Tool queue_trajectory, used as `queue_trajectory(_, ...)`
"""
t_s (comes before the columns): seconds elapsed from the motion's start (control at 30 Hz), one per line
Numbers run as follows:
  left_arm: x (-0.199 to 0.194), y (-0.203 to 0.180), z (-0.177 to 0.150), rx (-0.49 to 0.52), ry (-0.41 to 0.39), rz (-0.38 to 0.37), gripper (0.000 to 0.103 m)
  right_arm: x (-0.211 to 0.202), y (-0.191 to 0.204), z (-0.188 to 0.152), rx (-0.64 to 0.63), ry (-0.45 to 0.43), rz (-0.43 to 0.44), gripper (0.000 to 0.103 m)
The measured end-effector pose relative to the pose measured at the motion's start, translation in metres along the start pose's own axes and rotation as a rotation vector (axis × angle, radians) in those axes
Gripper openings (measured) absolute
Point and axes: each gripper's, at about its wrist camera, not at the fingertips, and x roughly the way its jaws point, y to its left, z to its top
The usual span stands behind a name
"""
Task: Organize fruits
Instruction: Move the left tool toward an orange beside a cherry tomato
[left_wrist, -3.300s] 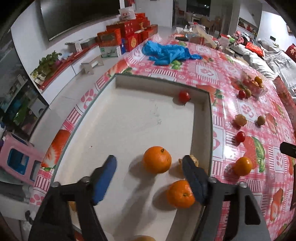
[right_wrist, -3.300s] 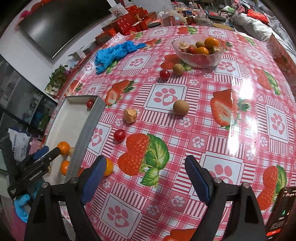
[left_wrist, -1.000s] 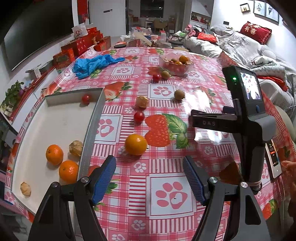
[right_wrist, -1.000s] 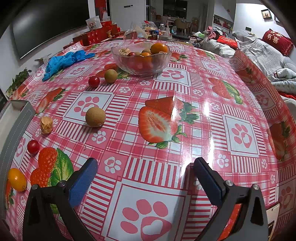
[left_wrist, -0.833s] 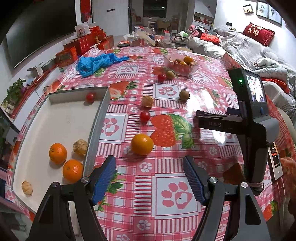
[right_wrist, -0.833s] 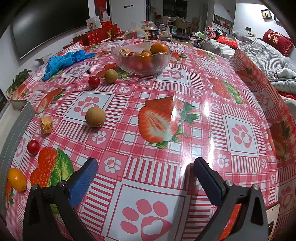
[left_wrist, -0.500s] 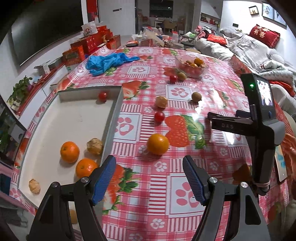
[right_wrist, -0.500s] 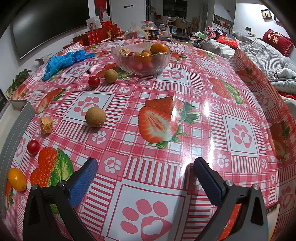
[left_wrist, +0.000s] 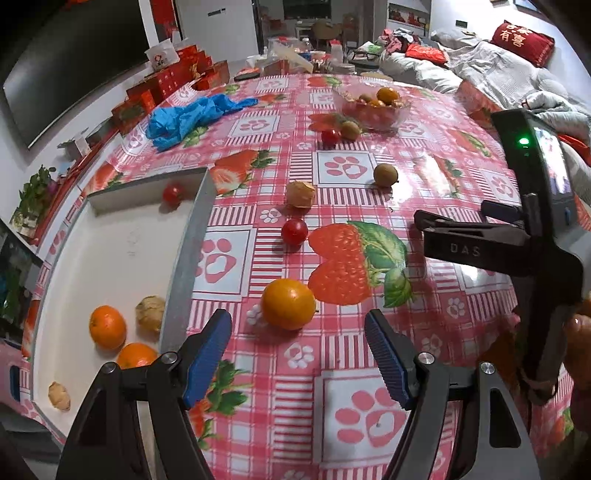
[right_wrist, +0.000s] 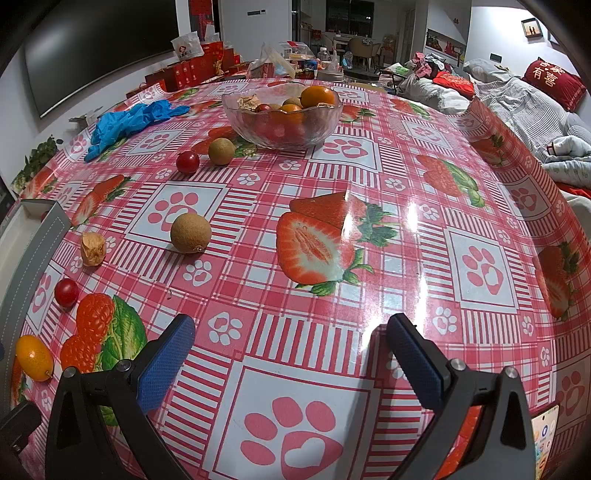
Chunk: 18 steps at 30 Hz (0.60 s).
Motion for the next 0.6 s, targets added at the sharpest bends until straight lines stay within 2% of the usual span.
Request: queue_trajectory(0.6,0.036,-0.004,0.006,-0.03,0.067,0.018,0.075,0.0,0.0,0.0,0.0,0.0,0.0,0.103)
